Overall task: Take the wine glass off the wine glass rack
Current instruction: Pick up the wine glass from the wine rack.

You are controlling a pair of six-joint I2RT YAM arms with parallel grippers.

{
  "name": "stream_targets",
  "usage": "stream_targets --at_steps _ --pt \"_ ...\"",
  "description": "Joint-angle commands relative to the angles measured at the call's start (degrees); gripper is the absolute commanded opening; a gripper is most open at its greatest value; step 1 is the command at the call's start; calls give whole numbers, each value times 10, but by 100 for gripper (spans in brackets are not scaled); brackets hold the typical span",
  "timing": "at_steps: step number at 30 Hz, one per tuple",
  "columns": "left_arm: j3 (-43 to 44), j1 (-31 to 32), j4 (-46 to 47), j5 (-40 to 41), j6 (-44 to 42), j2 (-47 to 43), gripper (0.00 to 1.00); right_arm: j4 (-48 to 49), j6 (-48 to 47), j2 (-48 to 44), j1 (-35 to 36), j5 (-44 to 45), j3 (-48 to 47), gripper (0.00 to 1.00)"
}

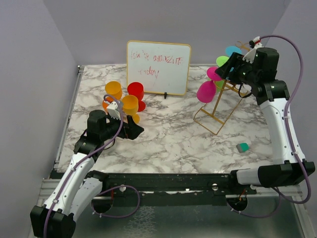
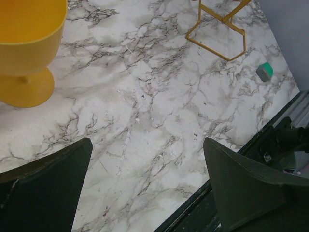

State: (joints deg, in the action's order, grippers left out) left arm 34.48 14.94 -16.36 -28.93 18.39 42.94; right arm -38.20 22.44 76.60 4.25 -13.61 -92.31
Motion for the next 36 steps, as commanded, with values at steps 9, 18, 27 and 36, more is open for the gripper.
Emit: stream_targets --at_steps 9,18,27,36 --pt "4 -3 5 2 -5 -3 99 23 0 21 -3 -29 -7 57" --pt "4 -3 5 1 -5 -4 99 22 13 19 -4 -13 -5 51" --pt "4 -3 5 1 -5 -4 99 26 17 11 -3 -6 12 43" --pt "3 -3 5 1 -5 -7 99 38 27 3 -4 -3 36 33"
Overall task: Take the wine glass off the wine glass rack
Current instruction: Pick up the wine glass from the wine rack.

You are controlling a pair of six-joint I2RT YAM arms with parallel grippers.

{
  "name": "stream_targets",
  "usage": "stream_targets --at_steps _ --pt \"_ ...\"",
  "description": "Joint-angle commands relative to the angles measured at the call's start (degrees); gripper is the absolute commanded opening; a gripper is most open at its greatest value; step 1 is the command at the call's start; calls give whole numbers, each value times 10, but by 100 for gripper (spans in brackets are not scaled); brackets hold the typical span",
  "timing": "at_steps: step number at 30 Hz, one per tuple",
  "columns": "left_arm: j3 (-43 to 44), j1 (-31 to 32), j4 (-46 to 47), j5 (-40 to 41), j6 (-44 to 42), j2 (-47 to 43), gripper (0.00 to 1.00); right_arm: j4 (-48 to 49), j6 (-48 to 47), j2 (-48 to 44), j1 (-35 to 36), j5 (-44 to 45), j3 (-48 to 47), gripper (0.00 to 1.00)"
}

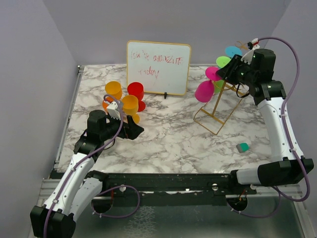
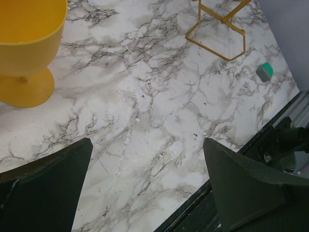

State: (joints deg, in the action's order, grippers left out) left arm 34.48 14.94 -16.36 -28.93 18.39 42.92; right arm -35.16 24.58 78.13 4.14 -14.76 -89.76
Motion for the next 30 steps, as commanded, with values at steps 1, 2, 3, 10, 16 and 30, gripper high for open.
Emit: stream_targets --at_steps 1,2,3,10,16,30 --pt "3 -3 5 1 -5 -6 99 9 6 -14 -3 9 11 32" --pt "3 -3 5 1 -5 -6 99 11 8 -14 -2 8 10 31" --pt "3 -3 5 1 -5 -6 99 12 9 -15 -2 8 10 31" --pt "3 -3 5 0 -5 -5 99 14 14 -24 -2 15 8 26" --pt "3 -3 5 -1 -5 -4 99 20 21 -32 -3 16 14 22" --pt "3 -3 5 0 -4 -2 99 49 62 -45 -4 -6 38 12"
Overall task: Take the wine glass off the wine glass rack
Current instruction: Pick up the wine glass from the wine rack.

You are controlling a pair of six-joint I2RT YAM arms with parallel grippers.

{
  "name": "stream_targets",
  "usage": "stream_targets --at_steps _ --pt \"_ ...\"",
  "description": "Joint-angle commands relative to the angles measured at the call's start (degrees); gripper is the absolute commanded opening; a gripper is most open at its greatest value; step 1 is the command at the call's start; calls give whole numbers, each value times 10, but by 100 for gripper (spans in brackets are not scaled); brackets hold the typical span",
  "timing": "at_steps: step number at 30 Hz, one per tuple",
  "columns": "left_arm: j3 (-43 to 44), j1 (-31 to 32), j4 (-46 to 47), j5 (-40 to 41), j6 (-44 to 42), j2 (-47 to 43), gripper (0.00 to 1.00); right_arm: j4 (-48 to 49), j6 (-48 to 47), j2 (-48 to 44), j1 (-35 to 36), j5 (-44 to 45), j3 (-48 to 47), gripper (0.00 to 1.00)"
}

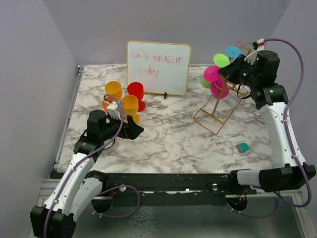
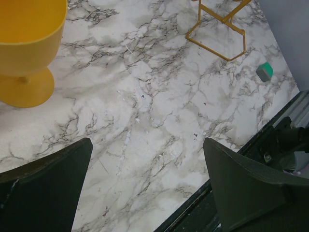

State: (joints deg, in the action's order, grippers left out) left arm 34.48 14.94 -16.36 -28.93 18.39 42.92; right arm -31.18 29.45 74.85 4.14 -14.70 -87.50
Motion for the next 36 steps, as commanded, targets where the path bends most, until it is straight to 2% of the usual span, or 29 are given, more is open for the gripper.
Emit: stream_targets --at_steps 1,3,7,20,27,36 --pt "3 -3 5 0 -4 -2 99 9 15 -14 -4 -1 18 11" --pt "3 -3 5 1 -4 -2 99 8 18 -17 -4 7 20 6" --pt "3 -3 5 1 -4 -1 99 12 31 -22 -5 13 26 1" --pt "4 -3 5 1 -4 1 99 97 168 -54 -18 -23 102 0" --pt "4 -3 5 1 -4 -2 99 154 257 -76 -24 -14 154 1" --pt "5 -2 5 -1 -4 0 99 199 317 -100 -26 21 181 1"
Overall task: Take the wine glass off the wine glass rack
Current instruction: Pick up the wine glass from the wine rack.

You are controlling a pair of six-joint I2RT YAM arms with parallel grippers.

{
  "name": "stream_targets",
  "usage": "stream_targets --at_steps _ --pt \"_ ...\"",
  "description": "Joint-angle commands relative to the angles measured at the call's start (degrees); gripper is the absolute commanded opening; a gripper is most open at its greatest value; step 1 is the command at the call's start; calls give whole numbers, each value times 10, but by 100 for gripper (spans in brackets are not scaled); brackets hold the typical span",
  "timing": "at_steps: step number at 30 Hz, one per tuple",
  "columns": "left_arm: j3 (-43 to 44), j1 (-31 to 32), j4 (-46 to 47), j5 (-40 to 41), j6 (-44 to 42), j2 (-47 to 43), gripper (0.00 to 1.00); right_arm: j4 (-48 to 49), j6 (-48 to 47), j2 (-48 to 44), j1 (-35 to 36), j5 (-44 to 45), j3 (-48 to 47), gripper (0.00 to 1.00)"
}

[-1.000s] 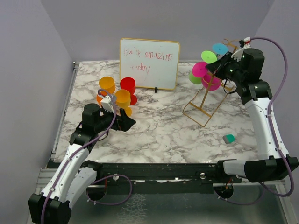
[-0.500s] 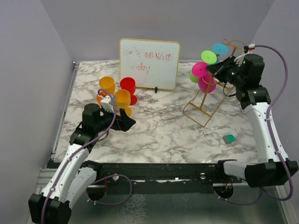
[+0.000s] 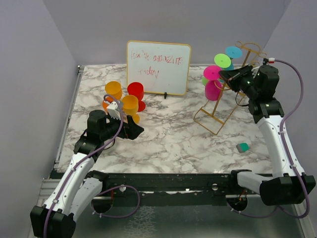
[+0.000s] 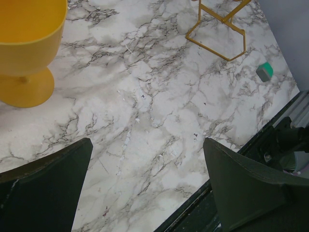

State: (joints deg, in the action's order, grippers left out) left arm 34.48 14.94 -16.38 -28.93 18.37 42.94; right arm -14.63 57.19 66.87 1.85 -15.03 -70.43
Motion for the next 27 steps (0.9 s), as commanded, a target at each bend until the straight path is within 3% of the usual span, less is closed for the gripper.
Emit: stream_targets --at_steps 1,27 --pt "4 -3 6 -2 -4 1 99 36 44 -22 -3 26 12 1" --pt "6 -3 6 -5 -5 3 99 109 118 -27 -3 36 51 1"
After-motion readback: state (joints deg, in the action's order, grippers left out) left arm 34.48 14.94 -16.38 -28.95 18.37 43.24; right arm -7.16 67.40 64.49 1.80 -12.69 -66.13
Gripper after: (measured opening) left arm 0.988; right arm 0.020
